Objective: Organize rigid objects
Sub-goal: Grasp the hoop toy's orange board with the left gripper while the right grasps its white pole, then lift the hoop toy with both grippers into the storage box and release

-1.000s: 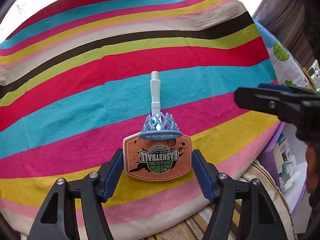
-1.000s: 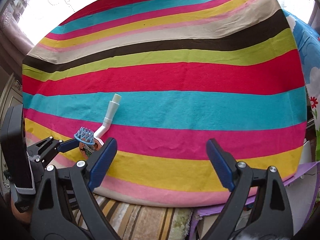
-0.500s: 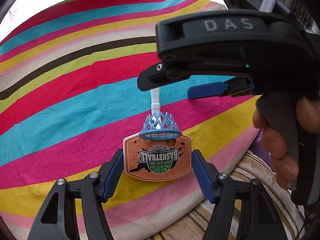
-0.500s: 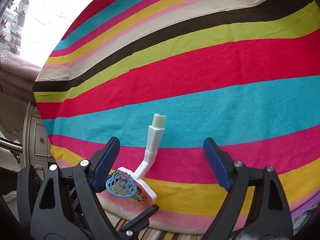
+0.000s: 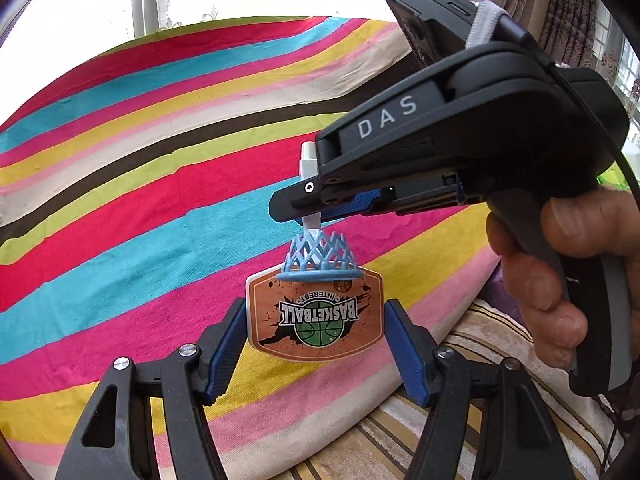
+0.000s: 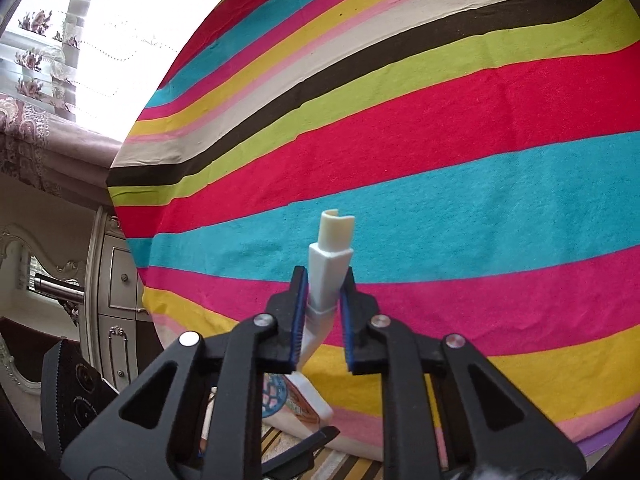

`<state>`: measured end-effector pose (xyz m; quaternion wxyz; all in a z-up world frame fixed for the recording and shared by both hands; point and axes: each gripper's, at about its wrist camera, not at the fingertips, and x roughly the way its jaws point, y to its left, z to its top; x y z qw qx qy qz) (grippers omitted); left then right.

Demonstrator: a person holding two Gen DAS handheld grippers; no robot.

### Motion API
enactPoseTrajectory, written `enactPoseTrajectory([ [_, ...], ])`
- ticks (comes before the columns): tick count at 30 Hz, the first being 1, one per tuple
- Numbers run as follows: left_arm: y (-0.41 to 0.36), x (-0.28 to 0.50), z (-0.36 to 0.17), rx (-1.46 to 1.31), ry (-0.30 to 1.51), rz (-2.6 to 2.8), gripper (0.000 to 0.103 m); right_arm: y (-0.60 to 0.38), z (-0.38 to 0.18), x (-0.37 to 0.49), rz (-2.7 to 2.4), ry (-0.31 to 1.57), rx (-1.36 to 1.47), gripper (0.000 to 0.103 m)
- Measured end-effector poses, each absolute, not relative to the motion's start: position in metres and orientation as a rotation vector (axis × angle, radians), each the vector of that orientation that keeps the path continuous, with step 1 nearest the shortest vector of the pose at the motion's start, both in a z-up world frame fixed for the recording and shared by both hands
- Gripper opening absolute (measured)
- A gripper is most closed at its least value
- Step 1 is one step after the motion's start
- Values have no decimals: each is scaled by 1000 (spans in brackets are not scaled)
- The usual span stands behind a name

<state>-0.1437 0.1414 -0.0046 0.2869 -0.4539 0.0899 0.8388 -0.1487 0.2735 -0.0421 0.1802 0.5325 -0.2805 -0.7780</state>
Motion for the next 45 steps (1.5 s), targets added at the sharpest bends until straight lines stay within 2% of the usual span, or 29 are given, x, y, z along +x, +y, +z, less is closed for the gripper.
enactPoseTrajectory([
  [14,127,-136,1,-1212,46,2194,70,294,-26,-115,-2203,-934,1376,14],
  [16,119,-138,0,-1229,-24,2201,66,297,-28,-110,-2200,-956,1378,14],
  [18,114,-141,-2,-1249,-92,2178,54,297,-31,-106,-2190,-970,1381,14],
  [22,116,-142,-3,-1269,-109,2178,50,292,-36,-98,-2177,-967,1393,14],
  [25,107,-148,-6,-1262,-200,2164,47,290,-39,-91,-2207,-945,1408,14],
  [27,103,-153,-12,-1298,-295,2125,32,292,-42,-86,-2202,-958,1406,14],
  [30,106,-155,-20,-1344,-368,2062,20,291,-41,-80,-2215,-926,1408,14],
  [45,125,-113,16,-1182,-312,2059,19,295,10,-23,-2407,-689,1314,15],
])
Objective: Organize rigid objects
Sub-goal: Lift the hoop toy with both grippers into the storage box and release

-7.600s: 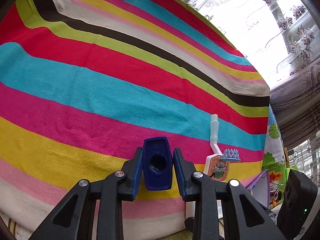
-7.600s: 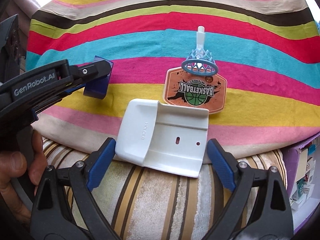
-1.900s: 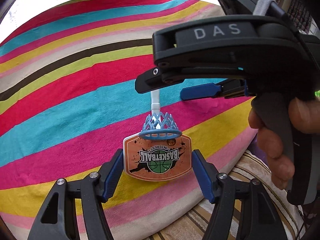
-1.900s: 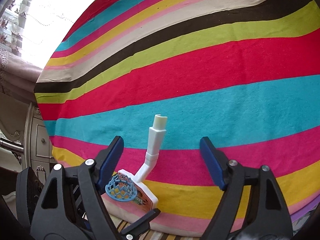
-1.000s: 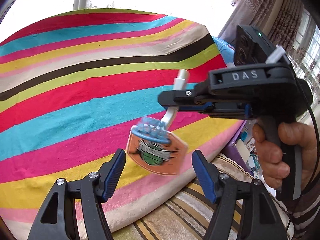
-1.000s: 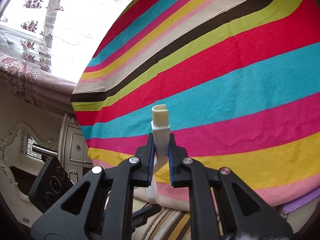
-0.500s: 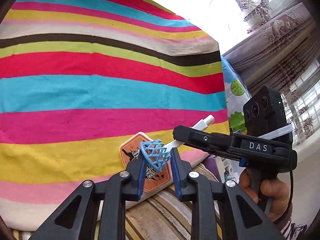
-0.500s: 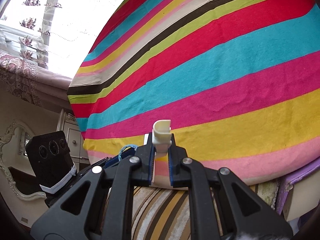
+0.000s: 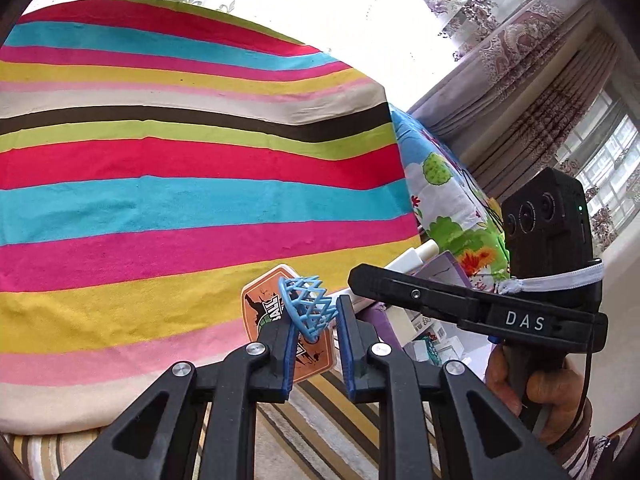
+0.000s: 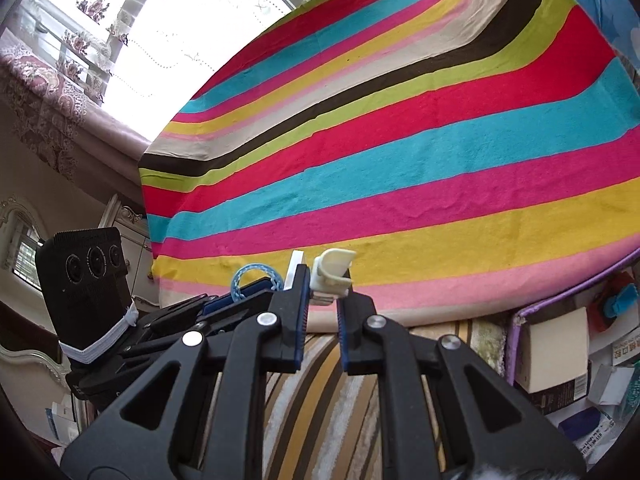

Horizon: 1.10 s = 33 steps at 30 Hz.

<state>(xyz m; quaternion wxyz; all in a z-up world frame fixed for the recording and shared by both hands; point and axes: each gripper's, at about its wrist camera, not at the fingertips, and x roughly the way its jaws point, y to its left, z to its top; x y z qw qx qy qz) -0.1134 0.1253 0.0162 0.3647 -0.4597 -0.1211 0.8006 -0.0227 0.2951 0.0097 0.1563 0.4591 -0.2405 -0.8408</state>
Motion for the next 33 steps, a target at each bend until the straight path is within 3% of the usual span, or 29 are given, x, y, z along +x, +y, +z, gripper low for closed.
enactPoseTrajectory([
  [14,187,-76,27,-1145,-293,1908,19,340,43,45,-2608,-603,1288,16],
  [33,329,-1,7,-1250,-74,1726,20,459,28,152,-2725,-872,1377,19],
])
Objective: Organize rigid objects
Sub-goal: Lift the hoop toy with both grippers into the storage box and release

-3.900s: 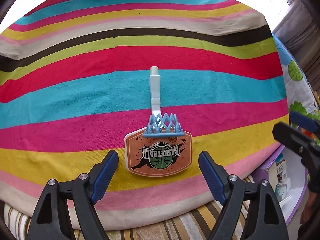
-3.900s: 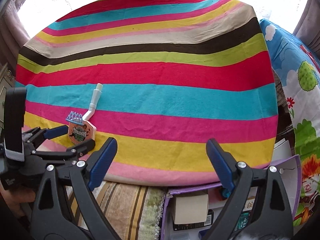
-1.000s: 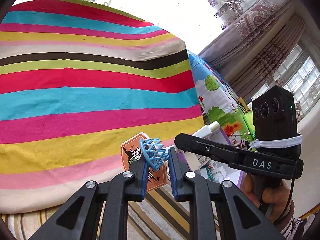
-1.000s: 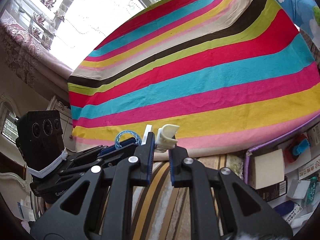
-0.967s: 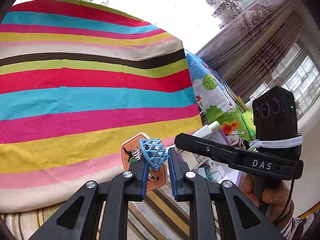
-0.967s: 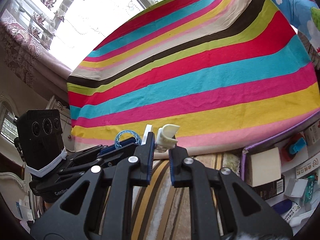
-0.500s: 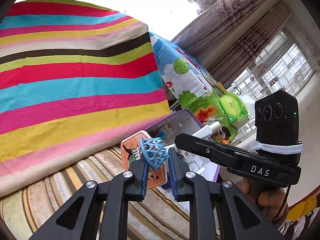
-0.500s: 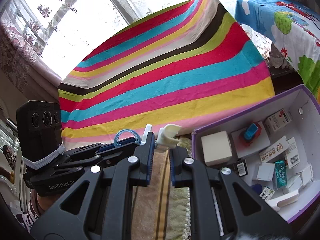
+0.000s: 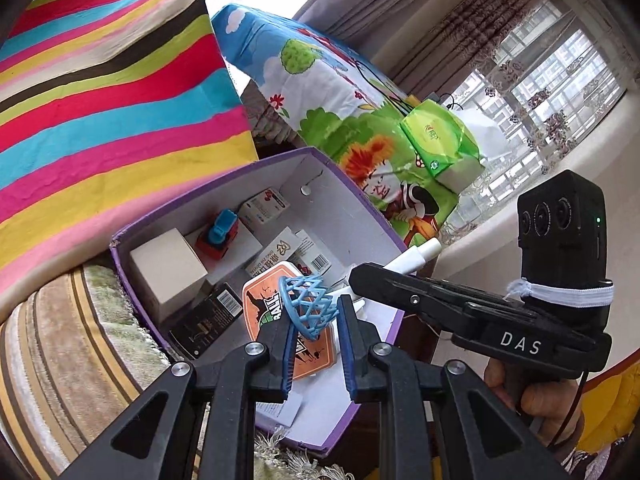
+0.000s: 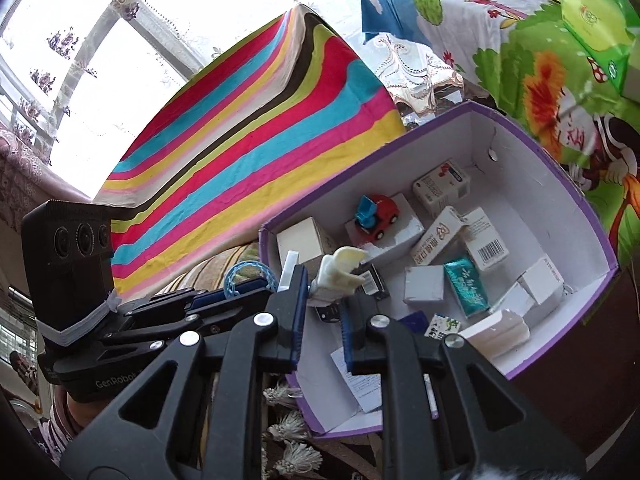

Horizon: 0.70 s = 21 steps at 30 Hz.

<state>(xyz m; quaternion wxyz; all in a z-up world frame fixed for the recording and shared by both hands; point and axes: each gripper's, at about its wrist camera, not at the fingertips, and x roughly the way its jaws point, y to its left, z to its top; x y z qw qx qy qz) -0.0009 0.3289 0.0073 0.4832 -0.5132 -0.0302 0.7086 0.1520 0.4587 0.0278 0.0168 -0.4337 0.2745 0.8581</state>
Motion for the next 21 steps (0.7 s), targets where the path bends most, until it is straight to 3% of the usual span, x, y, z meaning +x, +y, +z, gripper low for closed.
enactPoseTrajectory([
  [4,334,3,-2,-1283,-38,1721,22,464,19,157,2638,864,-1371,21],
  [7,333,1,-9,-1321,-46,1726,37,471,14,161,2606,880,-1389,23],
  [9,332,-2,-12,-1343,-64,1728,55,475,9,163,2572,891,-1409,46],
  [10,331,-3,-13,-1351,-73,1730,57,478,7,164,2553,891,-1405,64],
  [11,329,-3,-13,-1356,-76,1735,61,478,7,166,2542,887,-1392,72],
  [18,315,13,-11,-1374,15,1793,63,468,11,175,2501,661,-1409,75],
  [21,302,26,-9,-1381,56,1839,72,461,13,184,2453,514,-1393,79],
])
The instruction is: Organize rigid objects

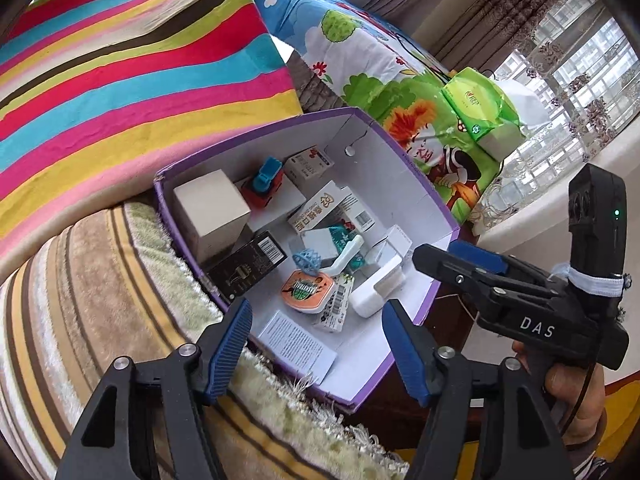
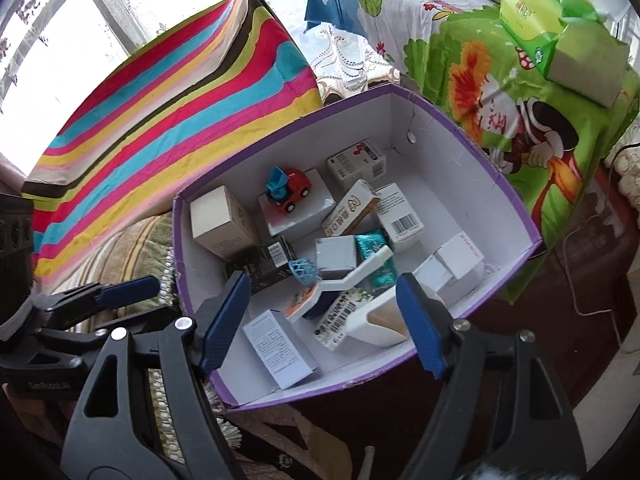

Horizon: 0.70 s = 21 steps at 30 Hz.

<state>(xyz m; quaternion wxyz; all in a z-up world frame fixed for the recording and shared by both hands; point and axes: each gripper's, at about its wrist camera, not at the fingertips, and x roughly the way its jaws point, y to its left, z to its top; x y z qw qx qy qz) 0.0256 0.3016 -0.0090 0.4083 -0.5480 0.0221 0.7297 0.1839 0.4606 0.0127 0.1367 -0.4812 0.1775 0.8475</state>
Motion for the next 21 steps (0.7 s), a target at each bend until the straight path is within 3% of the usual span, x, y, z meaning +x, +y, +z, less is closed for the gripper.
enactPoseTrajectory([
  [8,288,57,-4,-1320,141,1925,85,434,10,219,2298,202,-1333,86],
  [13,286,53,-5,-1325,82,1935,87,435,9,228,2264,217,-1309,90],
  [15,287,52,-6,-1323,65,1918,93,436,10,228,2258,235,-1310,90],
  [21,294,55,-7,-1335,111,1920,96,437,9,225,2259,265,-1317,90],
])
